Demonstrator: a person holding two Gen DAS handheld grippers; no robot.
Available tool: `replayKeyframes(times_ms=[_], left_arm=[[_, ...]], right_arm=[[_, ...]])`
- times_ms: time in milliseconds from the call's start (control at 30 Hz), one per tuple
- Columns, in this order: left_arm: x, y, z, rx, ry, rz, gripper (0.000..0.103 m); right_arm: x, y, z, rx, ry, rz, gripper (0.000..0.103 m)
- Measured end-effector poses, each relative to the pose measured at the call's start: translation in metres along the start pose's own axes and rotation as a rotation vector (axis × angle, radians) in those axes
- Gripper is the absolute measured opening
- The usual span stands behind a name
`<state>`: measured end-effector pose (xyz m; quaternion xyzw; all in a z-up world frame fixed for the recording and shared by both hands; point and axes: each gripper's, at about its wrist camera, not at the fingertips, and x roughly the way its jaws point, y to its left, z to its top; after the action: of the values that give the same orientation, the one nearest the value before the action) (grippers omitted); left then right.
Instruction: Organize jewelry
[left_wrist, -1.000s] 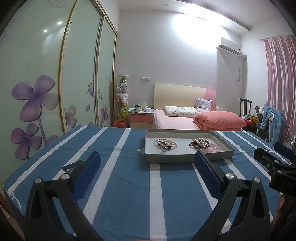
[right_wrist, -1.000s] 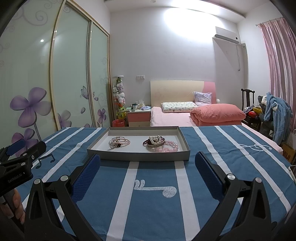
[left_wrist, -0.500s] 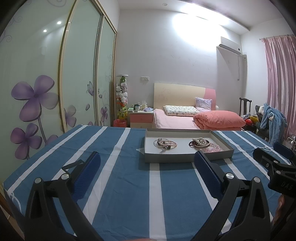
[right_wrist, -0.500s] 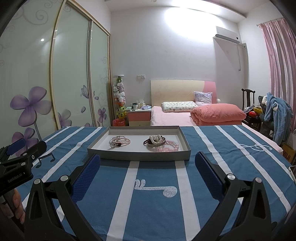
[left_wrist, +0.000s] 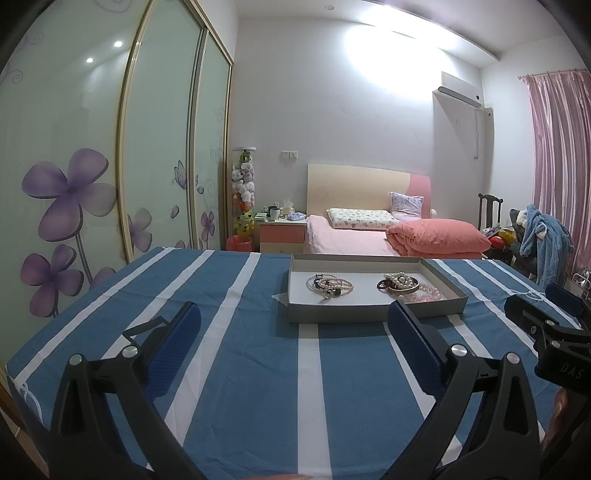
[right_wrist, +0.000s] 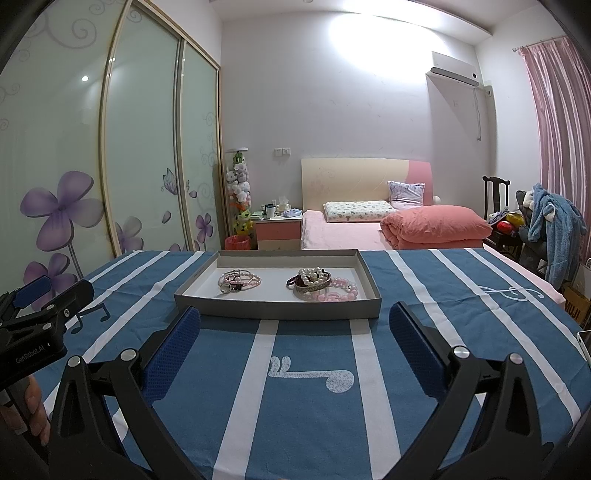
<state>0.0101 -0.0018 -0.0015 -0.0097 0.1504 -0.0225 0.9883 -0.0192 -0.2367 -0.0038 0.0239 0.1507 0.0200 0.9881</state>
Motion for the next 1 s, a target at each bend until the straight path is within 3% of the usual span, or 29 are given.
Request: replayKeyframes(times_ms=[1000], left_arm=[[-0.001, -0.001, -0.011, 0.001, 0.006, 0.010, 0.099]], right_arm=[[-0.004, 0.003, -0.002, 0.002, 0.005, 0.003, 0.101]])
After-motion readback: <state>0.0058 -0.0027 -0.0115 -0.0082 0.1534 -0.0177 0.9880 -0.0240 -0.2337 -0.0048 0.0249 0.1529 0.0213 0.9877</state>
